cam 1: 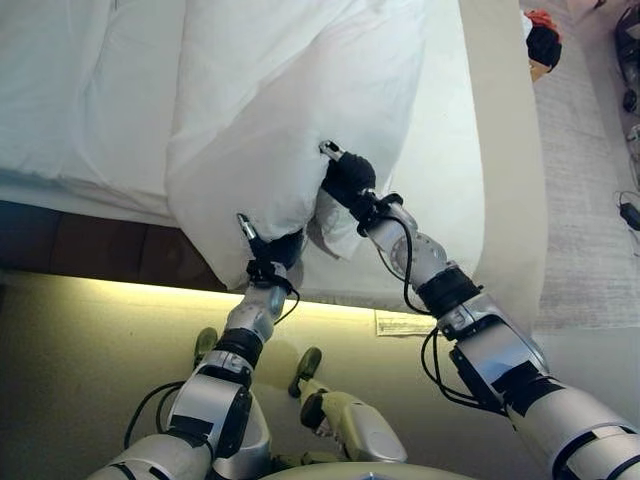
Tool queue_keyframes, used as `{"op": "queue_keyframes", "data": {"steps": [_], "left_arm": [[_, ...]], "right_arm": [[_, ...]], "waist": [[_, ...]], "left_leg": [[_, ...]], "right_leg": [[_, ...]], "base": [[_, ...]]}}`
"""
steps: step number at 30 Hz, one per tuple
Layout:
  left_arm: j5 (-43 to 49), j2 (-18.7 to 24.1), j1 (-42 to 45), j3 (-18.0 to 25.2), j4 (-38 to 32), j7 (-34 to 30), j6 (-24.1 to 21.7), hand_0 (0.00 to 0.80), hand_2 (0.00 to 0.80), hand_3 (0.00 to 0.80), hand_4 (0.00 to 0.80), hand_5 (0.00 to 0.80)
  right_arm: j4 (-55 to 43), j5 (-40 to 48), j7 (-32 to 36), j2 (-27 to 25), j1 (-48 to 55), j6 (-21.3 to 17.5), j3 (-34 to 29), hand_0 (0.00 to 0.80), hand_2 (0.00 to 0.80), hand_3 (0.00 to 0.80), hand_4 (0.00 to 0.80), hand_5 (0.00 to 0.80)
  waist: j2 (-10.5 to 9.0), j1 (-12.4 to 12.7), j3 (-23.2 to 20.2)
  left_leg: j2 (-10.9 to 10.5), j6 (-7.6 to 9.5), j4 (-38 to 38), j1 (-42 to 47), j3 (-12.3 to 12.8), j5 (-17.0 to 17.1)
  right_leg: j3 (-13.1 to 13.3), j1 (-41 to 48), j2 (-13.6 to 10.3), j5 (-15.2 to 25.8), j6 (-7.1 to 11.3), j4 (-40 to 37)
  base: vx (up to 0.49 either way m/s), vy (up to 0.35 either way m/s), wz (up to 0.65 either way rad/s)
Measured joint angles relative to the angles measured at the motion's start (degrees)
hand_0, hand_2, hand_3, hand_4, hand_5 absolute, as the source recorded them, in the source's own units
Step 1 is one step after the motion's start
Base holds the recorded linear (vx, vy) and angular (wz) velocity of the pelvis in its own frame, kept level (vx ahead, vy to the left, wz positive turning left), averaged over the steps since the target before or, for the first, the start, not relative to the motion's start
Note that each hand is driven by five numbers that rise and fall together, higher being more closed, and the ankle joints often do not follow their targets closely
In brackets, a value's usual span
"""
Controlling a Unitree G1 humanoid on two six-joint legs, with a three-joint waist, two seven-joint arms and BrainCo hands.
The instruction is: Make the bed neatly
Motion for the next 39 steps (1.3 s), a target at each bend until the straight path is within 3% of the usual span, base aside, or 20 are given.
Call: {"op": "queue_keyframes", "data": {"steps": [5, 12, 13, 14, 19, 25, 33, 39], "left_arm": [[0.02, 0.69, -0.17, 2.17, -2.77, 0.00, -2.78, 0.000, 0.000, 0.000, 0.000, 0.000], [0.04, 1.81, -0.02, 3.36, -4.11, 3.09, -5.50, 0.000, 0.000, 0.000, 0.000, 0.000], [0.03, 1.82, -0.01, 3.44, -4.10, 3.70, -6.02, 0.000, 0.000, 0.000, 0.000, 0.000], [0.04, 2.18, 0.26, 3.89, -4.13, 4.06, -6.06, 0.000, 0.000, 0.000, 0.000, 0.000], [0.04, 4.08, 4.27, 8.08, -4.22, 5.95, -6.50, 0.000, 0.000, 0.000, 0.000, 0.000], [0.05, 6.81, 7.95, 10.04, -4.41, 7.52, -6.73, 0.000, 0.000, 0.000, 0.000, 0.000], [0.11, 6.47, 19.77, 12.58, -4.34, 7.03, -0.44, 0.000, 0.000, 0.000, 0.000, 0.000], [0.15, 6.29, 24.30, 15.73, -4.34, 7.75, 0.50, 0.000, 0.000, 0.000, 0.000, 0.000]], "right_arm": [[-0.25, -0.04, 0.30, 0.00, 1.23, -0.08, -0.28, 0.800, 0.800, 0.800, 0.800, 0.800], [-1.73, -1.59, 0.26, -0.08, 3.71, -0.14, -0.68, 0.800, 0.800, 0.800, 0.800, 0.800], [-1.73, -2.18, 0.22, -0.08, 4.02, -0.09, -0.68, 0.543, 0.543, 0.543, 0.543, 0.543], [-1.74, -2.85, 0.15, -0.08, 4.40, 0.22, -0.68, 0.000, 0.000, 0.000, 0.000, 0.000], [-4.10, -6.70, 0.72, -0.59, 9.28, 5.82, -0.60, 0.000, 0.000, 0.000, 0.000, 0.000], [-6.58, -11.46, 4.44, -0.81, 16.75, 11.55, 0.29, 0.000, 0.000, 0.000, 0.000, 0.000], [-6.21, -17.09, 9.39, -1.86, 35.67, 16.59, -1.16, 0.000, 0.000, 0.000, 0.000, 0.000], [-4.38, -21.37, 11.18, -2.56, 40.42, 17.71, -5.20, 0.000, 0.000, 0.000, 0.000, 0.000]], "waist": [[-1.30, 0.30, -0.09], [-1.58, 0.59, -0.14], [-1.58, 0.59, -0.15], [-1.58, 0.81, -0.15], [-1.66, 0.58, -0.39], [-1.24, 0.48, -2.46], [3.73, -0.54, -10.66], [7.16, -2.19, -14.35]], "left_leg": [[0.06, -0.03, -0.01, 0.00, -0.14, 0.00], [-0.10, -0.04, -0.05, 0.11, -0.94, 0.01], [-0.13, -0.03, -0.05, 0.11, -0.95, 0.02], [-0.19, -0.02, -0.07, 0.18, -1.02, 0.03], [-0.65, 0.01, -1.43, 3.31, -1.22, 0.00], [-1.81, 0.54, -2.62, 4.99, -1.15, 0.36], [-3.56, 1.69, -8.06, 12.56, -0.05, 0.31], [-4.57, 2.02, -9.91, 16.22, 0.24, 0.71]], "right_leg": [[-0.04, 0.19, 0.05, 0.00, 0.00, 0.00], [-0.13, 1.05, 0.04, -0.02, 0.02, -0.34], [-0.13, 1.05, 0.02, -0.01, 0.02, -0.34], [-0.15, 1.19, -0.02, -0.02, 0.02, -0.35], [-0.53, 4.62, -0.22, -0.13, 0.18, -1.90], [-0.62, 6.01, -1.29, -0.26, 0.85, -2.21], [-0.68, 12.09, -2.81, -1.04, 2.69, -4.70], [-0.72, 14.85, -3.79, -1.62, 3.60, -4.92]], "base": [[0.006, -0.001, 0.02], [0.013, 0.015, 0.07], [0.026, 0.048, 0.03], [0.023, 0.062, 0.03], [0.030, 0.074, 0.07], [0.062, 0.099, 0.04], [0.121, 0.140, 0.02], [0.097, 0.131, 0.01]]}}
